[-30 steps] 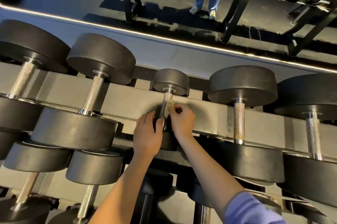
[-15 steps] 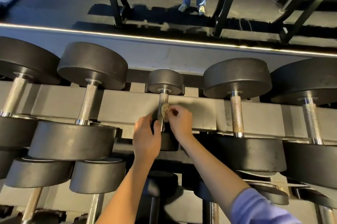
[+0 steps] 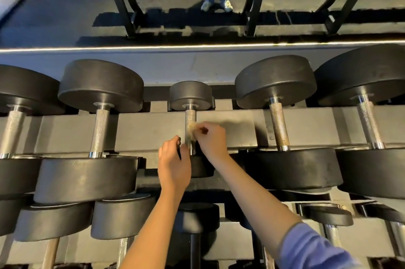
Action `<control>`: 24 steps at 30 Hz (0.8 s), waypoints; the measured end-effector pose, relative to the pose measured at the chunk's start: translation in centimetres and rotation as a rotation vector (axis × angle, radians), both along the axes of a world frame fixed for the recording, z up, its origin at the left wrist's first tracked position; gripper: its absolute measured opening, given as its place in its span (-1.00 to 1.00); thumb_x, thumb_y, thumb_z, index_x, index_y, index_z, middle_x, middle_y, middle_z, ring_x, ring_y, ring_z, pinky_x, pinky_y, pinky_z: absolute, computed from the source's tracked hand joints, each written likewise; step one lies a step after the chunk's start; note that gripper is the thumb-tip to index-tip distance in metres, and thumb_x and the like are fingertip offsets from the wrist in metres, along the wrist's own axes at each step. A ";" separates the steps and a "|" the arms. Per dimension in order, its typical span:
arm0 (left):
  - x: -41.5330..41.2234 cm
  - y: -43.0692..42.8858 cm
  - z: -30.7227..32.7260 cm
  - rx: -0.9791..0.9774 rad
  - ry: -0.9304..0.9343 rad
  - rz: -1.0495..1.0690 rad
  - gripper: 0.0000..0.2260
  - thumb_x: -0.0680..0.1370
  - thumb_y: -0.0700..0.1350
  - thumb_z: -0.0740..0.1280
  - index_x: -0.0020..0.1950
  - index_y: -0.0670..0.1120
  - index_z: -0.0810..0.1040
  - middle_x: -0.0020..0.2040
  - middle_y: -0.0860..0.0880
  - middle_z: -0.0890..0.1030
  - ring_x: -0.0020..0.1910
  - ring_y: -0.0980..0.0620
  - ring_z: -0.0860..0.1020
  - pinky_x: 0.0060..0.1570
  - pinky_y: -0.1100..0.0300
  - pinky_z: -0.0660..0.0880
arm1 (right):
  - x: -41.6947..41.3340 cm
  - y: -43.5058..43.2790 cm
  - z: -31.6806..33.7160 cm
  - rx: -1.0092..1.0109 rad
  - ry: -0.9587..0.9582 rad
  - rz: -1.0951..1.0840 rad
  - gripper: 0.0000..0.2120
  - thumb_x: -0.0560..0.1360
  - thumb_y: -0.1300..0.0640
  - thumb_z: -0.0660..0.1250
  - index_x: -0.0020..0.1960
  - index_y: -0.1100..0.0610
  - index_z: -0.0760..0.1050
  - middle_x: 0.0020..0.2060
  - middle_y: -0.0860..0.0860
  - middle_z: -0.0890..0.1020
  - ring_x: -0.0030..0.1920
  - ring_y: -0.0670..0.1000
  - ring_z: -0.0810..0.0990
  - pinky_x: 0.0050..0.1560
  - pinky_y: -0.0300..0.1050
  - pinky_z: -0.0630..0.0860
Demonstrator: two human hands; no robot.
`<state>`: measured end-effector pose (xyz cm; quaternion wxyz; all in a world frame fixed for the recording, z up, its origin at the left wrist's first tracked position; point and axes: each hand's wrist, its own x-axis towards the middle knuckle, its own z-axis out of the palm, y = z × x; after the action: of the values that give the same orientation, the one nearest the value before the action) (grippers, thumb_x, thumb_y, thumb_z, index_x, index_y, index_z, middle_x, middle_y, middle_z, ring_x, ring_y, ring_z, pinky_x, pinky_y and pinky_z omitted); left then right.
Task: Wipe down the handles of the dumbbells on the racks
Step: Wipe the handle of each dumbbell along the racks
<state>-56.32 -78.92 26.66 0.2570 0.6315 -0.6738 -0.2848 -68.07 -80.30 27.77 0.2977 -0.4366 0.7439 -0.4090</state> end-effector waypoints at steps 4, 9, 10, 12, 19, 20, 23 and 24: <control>-0.3 0.1 0.4 0.098 0.062 0.058 -0.65 0.64 -0.07 0.08 0.41 -0.09 0.37 0.29 -0.01 0.45 0.30 0.05 0.34 0.26 0.21 0.26 | 0.3 1.3 -0.6 0.025 -0.011 -0.002 -0.86 0.51 0.16 0.36 0.01 0.18 0.63 -0.11 0.02 0.67 -0.09 -0.06 0.58 -0.01 -0.26 0.44; -0.4 0.5 0.8 0.097 0.030 0.105 -0.66 0.64 -0.06 0.10 0.40 -0.09 0.39 0.26 -0.02 0.45 0.28 0.07 0.35 0.20 0.21 0.26 | -0.5 -1.2 0.2 -0.070 -0.091 -0.067 -0.77 0.52 0.21 0.30 -0.28 0.26 0.56 -0.40 0.12 0.56 -0.36 0.07 0.47 -0.29 -0.07 0.39; -0.4 0.6 0.9 0.100 0.030 0.107 -0.66 0.64 -0.07 0.11 0.40 -0.09 0.38 0.27 -0.02 0.45 0.29 0.07 0.34 0.22 0.22 0.25 | -0.6 -1.7 0.1 -0.112 -0.101 -0.083 -0.78 0.51 0.22 0.31 -0.27 0.30 0.57 -0.38 0.16 0.58 -0.35 0.09 0.49 -0.28 -0.06 0.41; -0.4 0.6 1.1 0.102 0.024 0.121 -0.66 0.65 -0.07 0.11 0.41 -0.07 0.37 0.29 -0.01 0.44 0.31 0.07 0.34 0.23 0.25 0.21 | -0.8 -1.9 -0.1 -0.175 -0.117 -0.083 -0.83 0.51 0.23 0.34 -0.21 0.31 0.59 -0.35 0.15 0.60 -0.36 -0.01 0.50 -0.34 -0.25 0.40; -0.2 0.6 0.9 0.106 0.038 0.122 -0.69 0.64 -0.12 0.12 0.38 -0.06 0.41 0.26 0.00 0.47 0.28 0.08 0.37 0.18 0.26 0.24 | -0.4 2.2 -0.4 -0.089 -0.105 0.135 -0.83 0.51 0.16 0.37 -0.26 0.16 0.57 -0.43 -0.11 0.51 -0.41 -0.20 0.43 -0.37 -0.41 0.32; -0.2 0.5 0.8 0.104 0.043 0.120 -0.69 0.64 -0.12 0.12 0.37 -0.06 0.41 0.26 0.00 0.47 0.28 0.08 0.37 0.18 0.26 0.24 | -0.3 2.5 -0.5 -0.040 -0.089 0.142 -0.84 0.51 0.13 0.36 -0.22 0.17 0.60 -0.38 -0.08 0.55 -0.38 -0.19 0.44 -0.35 -0.42 0.32; -0.2 0.4 0.8 0.100 0.052 0.115 -0.69 0.63 -0.13 0.13 0.37 -0.07 0.42 0.26 -0.01 0.48 0.28 0.06 0.38 0.17 0.27 0.23 | -0.2 1.8 -0.3 0.016 -0.031 0.121 -0.82 0.52 0.10 0.34 -0.23 0.14 0.58 -0.37 -0.08 0.53 -0.37 -0.17 0.41 -0.35 -0.40 0.32; -0.2 0.3 0.8 0.104 0.054 0.109 -0.69 0.63 -0.13 0.13 0.37 -0.08 0.42 0.26 -0.01 0.49 0.28 0.05 0.38 0.17 0.27 0.23 | -0.2 1.2 -0.3 0.001 -0.031 0.086 -0.79 0.52 0.11 0.33 -0.27 0.13 0.54 -0.41 -0.08 0.49 -0.39 -0.15 0.40 -0.35 -0.37 0.30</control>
<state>-56.54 -78.61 27.43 0.2573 0.6719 -0.6154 -0.3218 -68.22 -79.08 27.49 0.3265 -0.4616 0.7200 -0.4023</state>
